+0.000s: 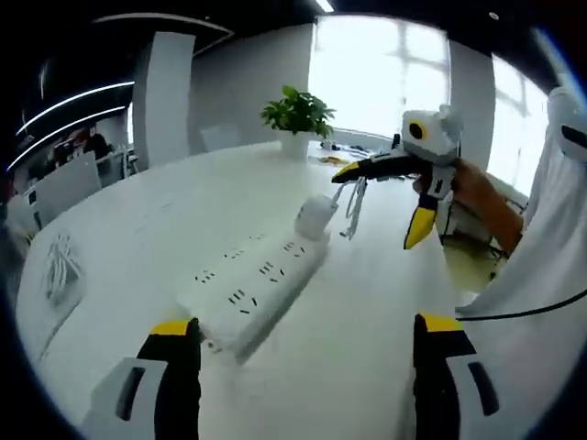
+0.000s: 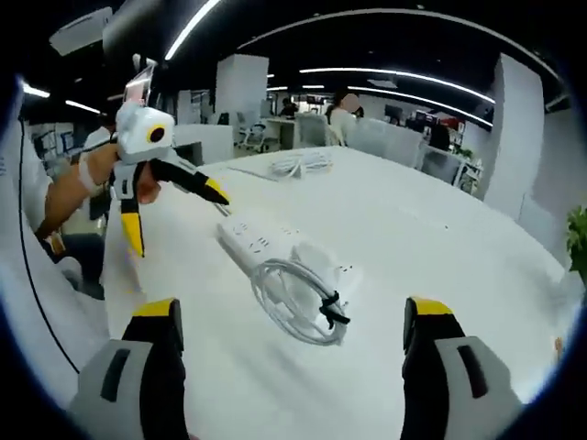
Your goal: Straighten the power strip on the desk, plug the charger into it
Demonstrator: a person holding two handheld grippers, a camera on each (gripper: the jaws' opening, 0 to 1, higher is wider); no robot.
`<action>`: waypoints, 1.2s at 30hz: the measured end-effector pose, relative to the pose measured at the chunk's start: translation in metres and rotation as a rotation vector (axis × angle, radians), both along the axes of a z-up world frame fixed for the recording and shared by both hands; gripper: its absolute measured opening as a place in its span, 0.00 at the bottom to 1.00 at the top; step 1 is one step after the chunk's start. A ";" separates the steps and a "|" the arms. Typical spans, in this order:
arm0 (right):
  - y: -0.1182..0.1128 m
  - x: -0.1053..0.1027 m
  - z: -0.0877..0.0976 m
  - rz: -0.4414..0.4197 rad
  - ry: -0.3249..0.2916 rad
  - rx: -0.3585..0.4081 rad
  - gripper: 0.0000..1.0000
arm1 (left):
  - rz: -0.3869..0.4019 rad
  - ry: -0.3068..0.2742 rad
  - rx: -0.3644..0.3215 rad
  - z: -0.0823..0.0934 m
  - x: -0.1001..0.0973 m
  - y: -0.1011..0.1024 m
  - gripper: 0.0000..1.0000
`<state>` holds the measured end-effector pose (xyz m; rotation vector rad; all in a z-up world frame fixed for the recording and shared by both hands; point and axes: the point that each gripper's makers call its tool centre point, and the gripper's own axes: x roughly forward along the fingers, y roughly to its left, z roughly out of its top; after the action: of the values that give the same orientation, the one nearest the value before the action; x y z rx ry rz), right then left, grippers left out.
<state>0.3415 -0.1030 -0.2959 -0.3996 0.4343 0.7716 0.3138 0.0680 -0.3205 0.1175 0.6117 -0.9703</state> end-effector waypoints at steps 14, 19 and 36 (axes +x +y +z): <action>-0.044 -0.029 0.016 -0.158 0.002 0.041 0.97 | 0.298 0.010 0.085 0.013 -0.072 0.063 0.96; -0.053 -0.037 0.022 -0.183 -0.020 0.066 0.97 | 0.338 0.060 0.132 0.004 -0.093 0.071 0.96; -0.041 -0.062 0.018 -0.180 -0.004 0.085 0.97 | 0.356 0.028 0.138 0.024 -0.134 0.074 0.96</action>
<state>0.2792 -0.1442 -0.2780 -0.2781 0.4257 0.6118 0.1795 0.1416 -0.2969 0.1134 0.6983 -0.5865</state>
